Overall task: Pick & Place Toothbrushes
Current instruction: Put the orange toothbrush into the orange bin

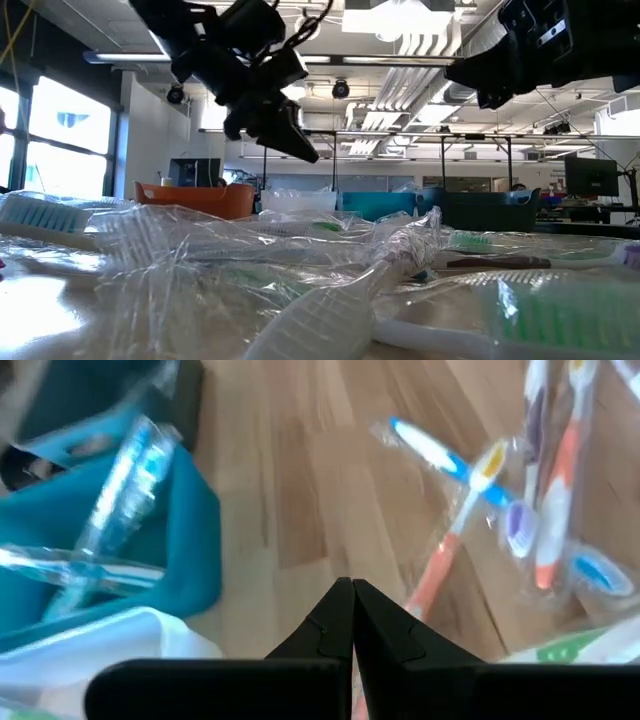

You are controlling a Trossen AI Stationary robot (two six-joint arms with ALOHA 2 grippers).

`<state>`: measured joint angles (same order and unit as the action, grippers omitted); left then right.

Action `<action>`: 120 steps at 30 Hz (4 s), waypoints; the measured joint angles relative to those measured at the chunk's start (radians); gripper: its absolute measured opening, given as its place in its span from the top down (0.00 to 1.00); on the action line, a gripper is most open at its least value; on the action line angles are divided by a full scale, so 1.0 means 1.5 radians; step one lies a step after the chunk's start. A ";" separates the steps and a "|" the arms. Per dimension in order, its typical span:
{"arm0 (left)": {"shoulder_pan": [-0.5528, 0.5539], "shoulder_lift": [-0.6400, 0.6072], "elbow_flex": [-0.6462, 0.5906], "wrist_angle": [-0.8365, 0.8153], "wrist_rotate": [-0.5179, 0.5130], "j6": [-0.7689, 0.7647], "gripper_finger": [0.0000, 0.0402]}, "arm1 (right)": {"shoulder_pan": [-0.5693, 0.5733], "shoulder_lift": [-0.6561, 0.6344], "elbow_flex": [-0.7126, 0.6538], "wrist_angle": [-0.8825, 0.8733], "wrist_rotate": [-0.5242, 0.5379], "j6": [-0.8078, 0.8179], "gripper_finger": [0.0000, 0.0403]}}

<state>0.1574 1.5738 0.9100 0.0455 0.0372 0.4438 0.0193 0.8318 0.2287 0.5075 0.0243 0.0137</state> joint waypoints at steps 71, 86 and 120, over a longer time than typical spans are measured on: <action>0.000 0.119 0.005 0.061 0.088 -0.055 0.68 | -0.002 0.000 0.000 -0.052 0.037 -0.010 0.99; 0.000 0.182 0.005 0.103 0.104 -0.078 0.68 | -0.002 0.000 0.000 -0.053 0.037 -0.012 0.99; 0.004 0.181 0.005 0.088 0.077 -0.078 0.98 | -0.002 0.000 0.000 -0.053 0.037 -0.013 0.99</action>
<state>0.1635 1.8446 0.9180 0.1776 0.1520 0.3263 0.0170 0.8322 0.2291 0.4282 0.0795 -0.0051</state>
